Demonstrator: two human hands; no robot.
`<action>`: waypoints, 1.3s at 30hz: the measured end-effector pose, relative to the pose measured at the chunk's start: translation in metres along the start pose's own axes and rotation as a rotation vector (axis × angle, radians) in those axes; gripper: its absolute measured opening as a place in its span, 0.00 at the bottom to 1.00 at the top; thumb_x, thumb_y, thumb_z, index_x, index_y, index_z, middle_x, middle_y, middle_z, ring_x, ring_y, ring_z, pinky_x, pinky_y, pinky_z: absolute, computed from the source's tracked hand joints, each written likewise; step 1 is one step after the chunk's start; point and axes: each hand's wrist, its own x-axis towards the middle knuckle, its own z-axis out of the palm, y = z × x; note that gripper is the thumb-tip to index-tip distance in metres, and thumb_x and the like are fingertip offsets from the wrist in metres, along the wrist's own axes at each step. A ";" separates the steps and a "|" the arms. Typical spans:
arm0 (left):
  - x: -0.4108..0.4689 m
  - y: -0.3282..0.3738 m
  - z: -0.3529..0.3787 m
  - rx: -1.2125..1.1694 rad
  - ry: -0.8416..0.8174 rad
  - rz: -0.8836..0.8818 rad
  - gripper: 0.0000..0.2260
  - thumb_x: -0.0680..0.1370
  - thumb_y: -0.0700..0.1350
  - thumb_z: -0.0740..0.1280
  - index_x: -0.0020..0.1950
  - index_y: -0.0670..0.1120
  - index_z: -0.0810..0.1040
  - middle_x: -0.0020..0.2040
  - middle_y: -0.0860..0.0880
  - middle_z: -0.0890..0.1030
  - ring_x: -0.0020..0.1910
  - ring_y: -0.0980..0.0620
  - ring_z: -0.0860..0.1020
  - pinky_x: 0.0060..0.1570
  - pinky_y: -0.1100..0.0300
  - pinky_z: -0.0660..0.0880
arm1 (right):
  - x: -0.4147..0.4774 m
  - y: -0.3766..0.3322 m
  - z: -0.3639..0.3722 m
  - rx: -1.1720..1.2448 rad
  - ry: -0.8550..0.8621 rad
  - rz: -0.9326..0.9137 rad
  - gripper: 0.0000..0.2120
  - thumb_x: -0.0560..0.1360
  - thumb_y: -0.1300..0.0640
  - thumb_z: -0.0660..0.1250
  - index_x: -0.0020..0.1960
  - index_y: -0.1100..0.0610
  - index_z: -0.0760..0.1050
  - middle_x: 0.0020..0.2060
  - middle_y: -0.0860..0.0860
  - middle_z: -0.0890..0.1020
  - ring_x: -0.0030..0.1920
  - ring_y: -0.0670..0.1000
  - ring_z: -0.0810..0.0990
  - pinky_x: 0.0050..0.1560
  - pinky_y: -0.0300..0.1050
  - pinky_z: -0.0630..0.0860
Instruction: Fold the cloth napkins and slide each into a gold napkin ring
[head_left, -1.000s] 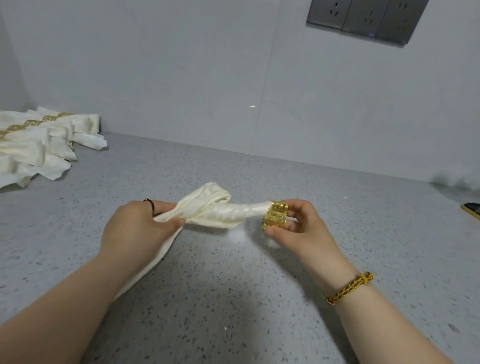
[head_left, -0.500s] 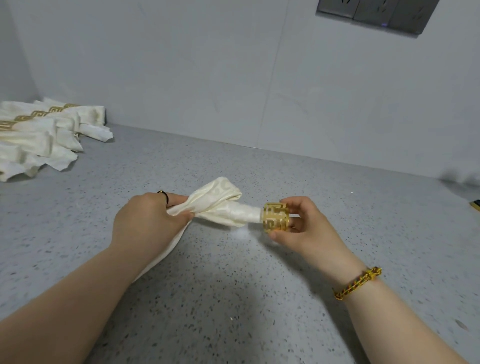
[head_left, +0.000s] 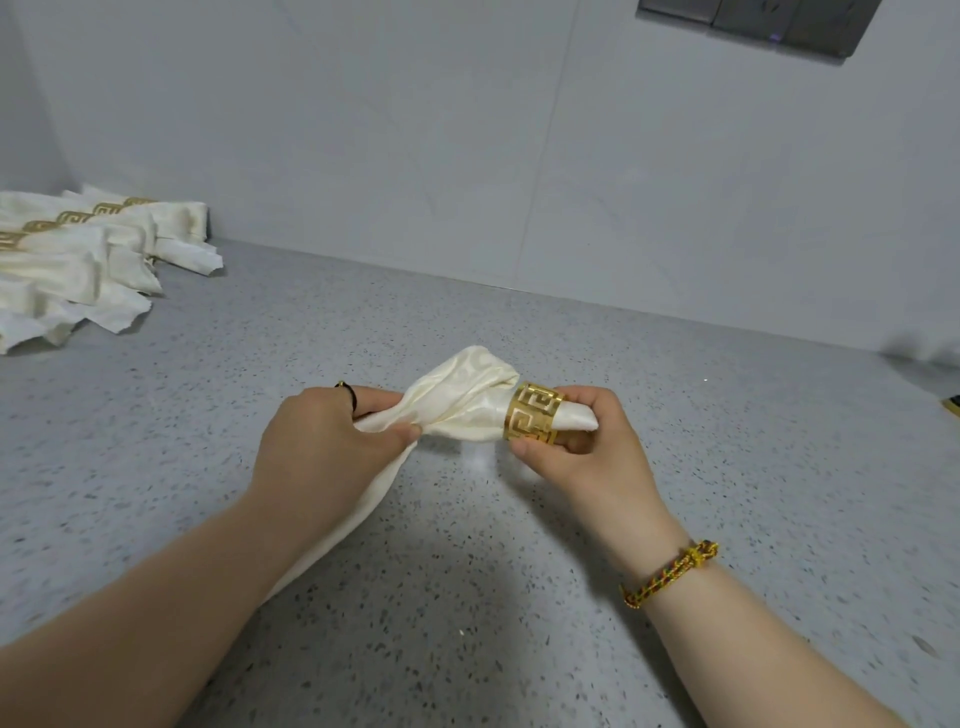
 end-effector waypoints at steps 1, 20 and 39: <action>0.000 0.000 0.000 0.000 -0.014 0.013 0.10 0.71 0.46 0.72 0.52 0.53 0.82 0.38 0.62 0.79 0.38 0.62 0.77 0.39 0.66 0.73 | 0.000 -0.001 -0.001 0.016 0.007 -0.002 0.21 0.66 0.67 0.73 0.44 0.47 0.66 0.39 0.45 0.76 0.35 0.40 0.75 0.35 0.29 0.74; -0.004 0.002 -0.002 0.074 -0.201 0.250 0.10 0.70 0.43 0.72 0.49 0.55 0.82 0.33 0.69 0.72 0.36 0.77 0.70 0.37 0.86 0.61 | 0.002 -0.004 -0.016 -0.113 -0.083 0.033 0.23 0.66 0.65 0.73 0.45 0.47 0.62 0.38 0.49 0.74 0.36 0.47 0.72 0.36 0.36 0.73; -0.004 -0.003 -0.001 0.071 -0.291 0.309 0.11 0.71 0.45 0.72 0.45 0.62 0.79 0.27 0.70 0.75 0.40 0.75 0.71 0.40 0.85 0.62 | 0.006 0.002 -0.014 0.441 -0.107 0.403 0.11 0.77 0.67 0.54 0.48 0.63 0.76 0.42 0.57 0.83 0.43 0.51 0.82 0.47 0.41 0.79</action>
